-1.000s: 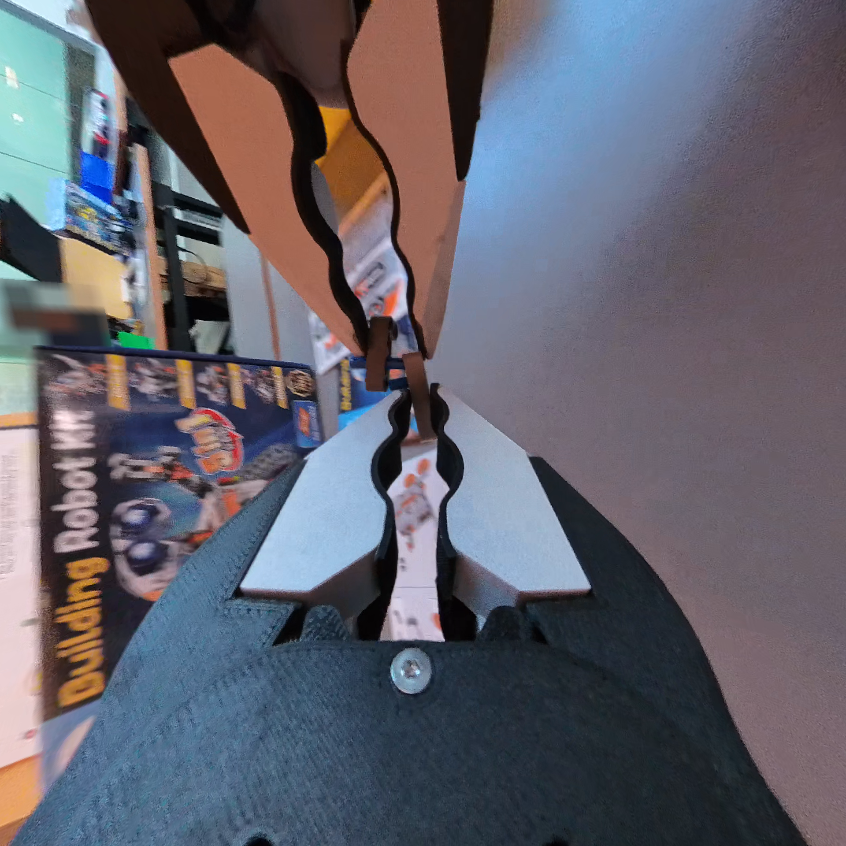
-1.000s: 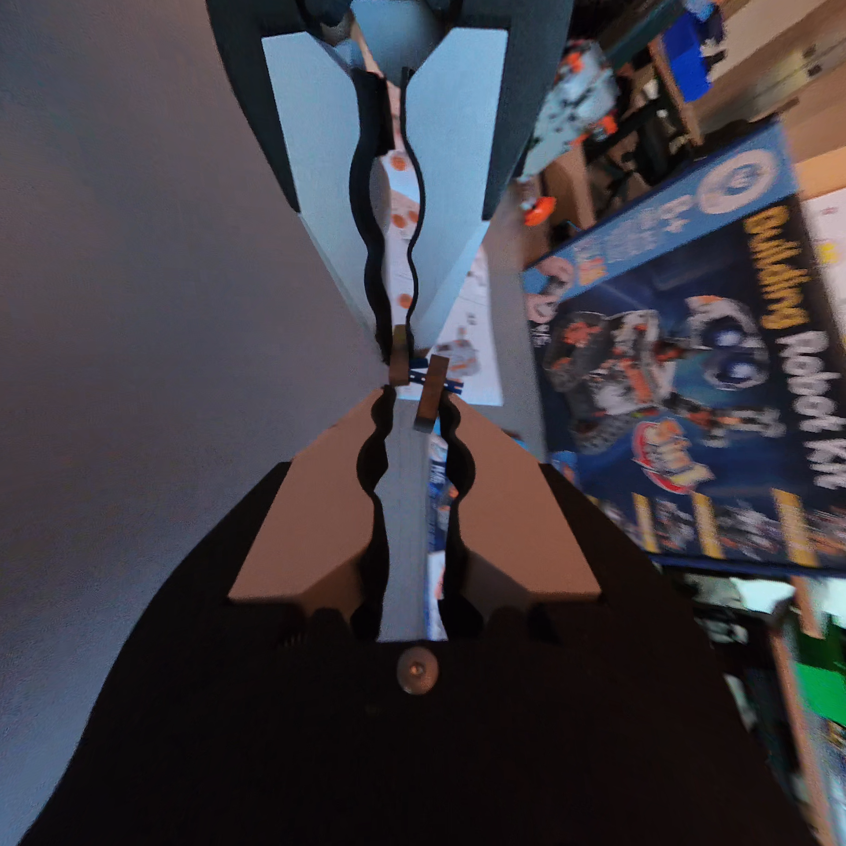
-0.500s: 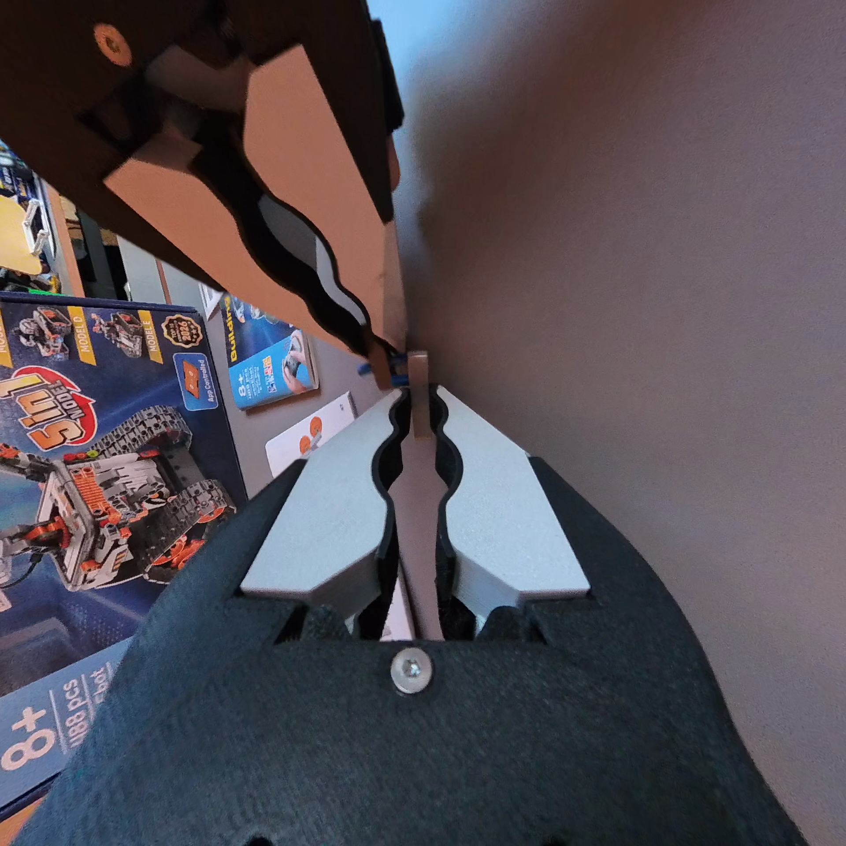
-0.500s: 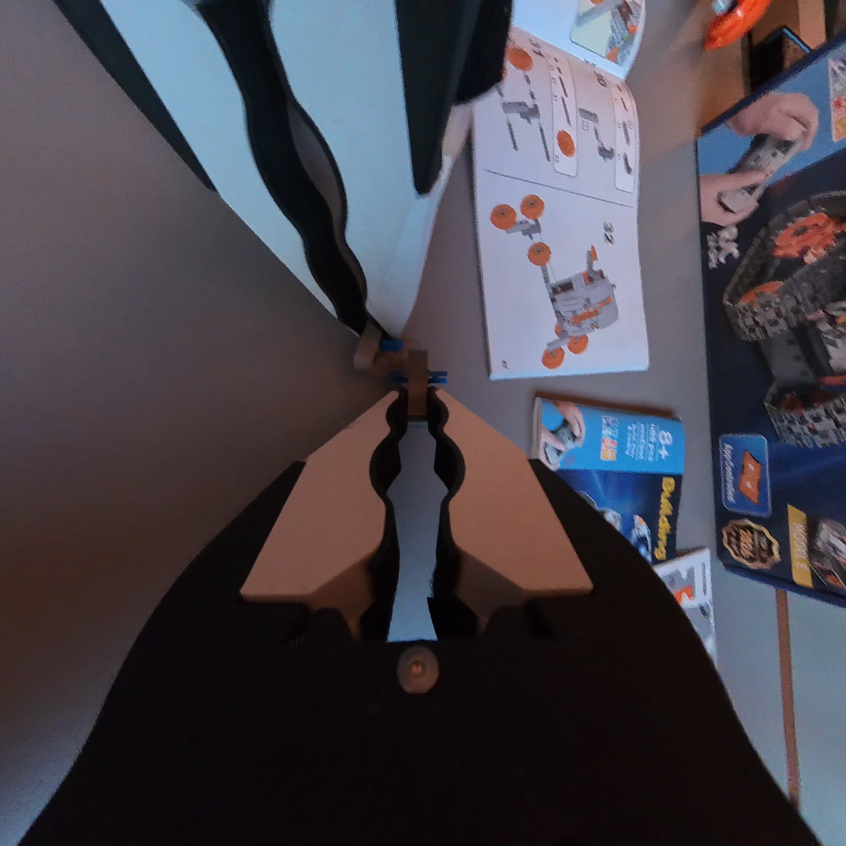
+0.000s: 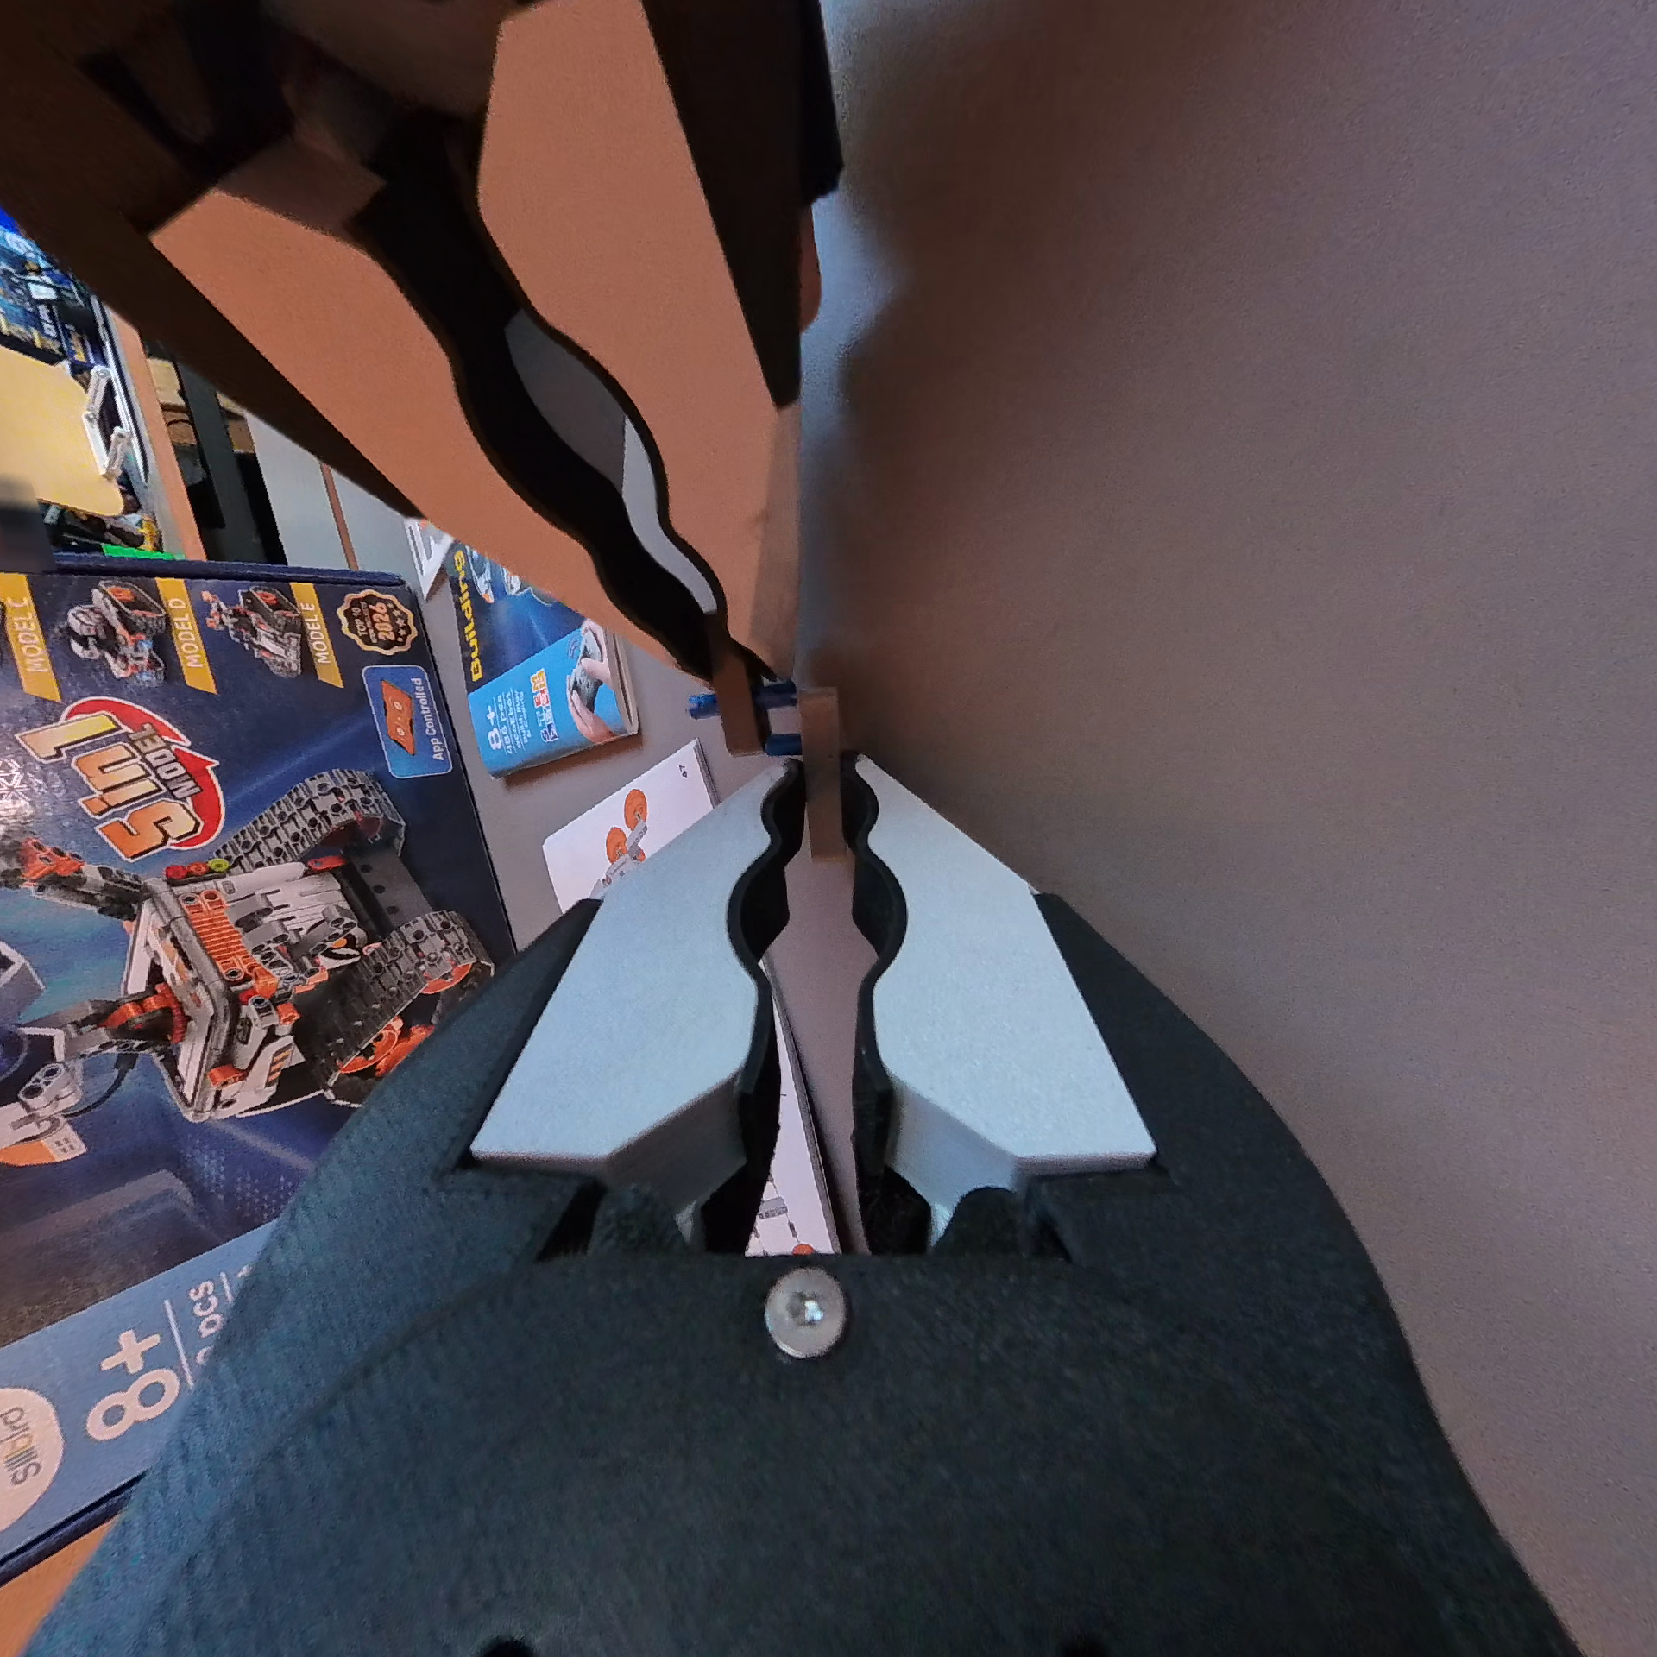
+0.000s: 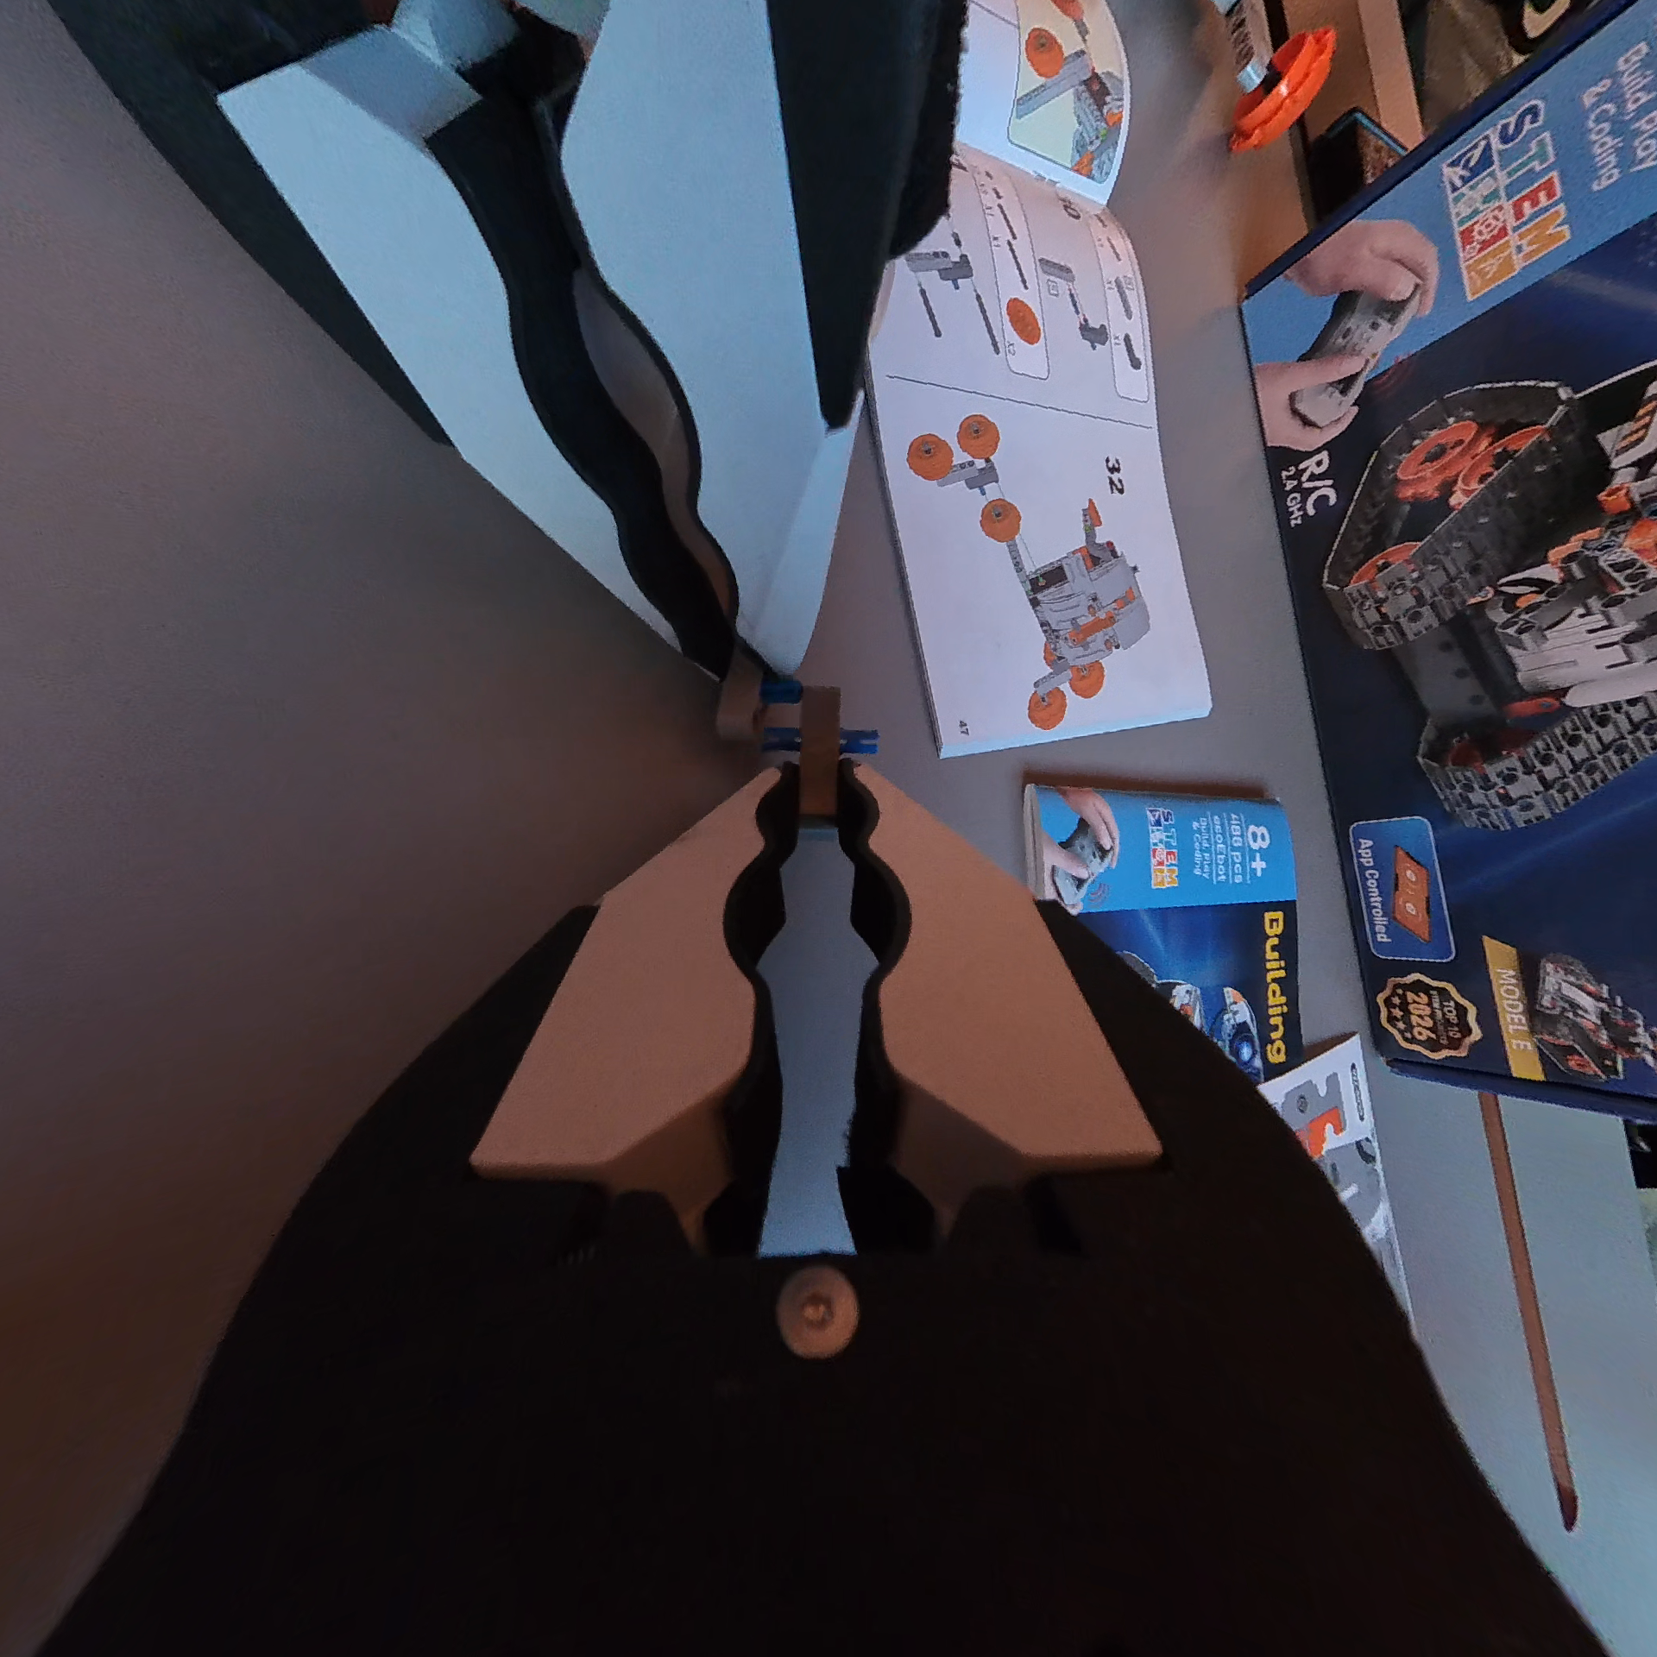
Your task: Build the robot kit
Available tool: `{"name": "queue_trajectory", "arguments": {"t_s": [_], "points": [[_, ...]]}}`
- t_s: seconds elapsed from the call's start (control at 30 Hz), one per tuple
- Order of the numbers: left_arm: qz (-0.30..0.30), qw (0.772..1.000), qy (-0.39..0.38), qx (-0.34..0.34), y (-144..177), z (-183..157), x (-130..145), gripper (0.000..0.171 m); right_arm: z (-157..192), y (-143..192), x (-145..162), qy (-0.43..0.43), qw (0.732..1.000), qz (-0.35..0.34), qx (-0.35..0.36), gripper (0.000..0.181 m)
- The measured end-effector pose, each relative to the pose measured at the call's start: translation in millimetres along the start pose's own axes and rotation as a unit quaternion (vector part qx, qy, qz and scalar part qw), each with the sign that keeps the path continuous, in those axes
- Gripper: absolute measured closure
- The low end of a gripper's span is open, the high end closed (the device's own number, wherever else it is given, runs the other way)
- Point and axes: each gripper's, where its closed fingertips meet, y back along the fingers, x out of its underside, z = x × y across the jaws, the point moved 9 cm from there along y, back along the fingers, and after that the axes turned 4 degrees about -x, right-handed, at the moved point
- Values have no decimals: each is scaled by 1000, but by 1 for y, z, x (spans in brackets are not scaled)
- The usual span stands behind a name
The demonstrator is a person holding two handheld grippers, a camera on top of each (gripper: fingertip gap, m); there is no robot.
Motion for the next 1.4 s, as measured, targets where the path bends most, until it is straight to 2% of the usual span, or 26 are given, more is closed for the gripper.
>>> {"name": "queue_trajectory", "arguments": {"t_s": [0.23,0.63,0.97,1.27,1.4], "points": [[4,1000,15,8,0,1,-2,166,0,-2,-2,-29,1000,3,-9,175],[-5,998,58,37,2,2,-4,166,8,1,-6,33,999,24,22,175],[-31,992,106,55,1,5,2,166,3,1,4,-21,999,-24,-14,175],[-37,992,106,58,1,5,4,166,1,0,5,-19,999,-35,-24,175],[-35,991,117,61,0,7,5,166,2,-1,2,-44,999,-20,-15,175]]}}
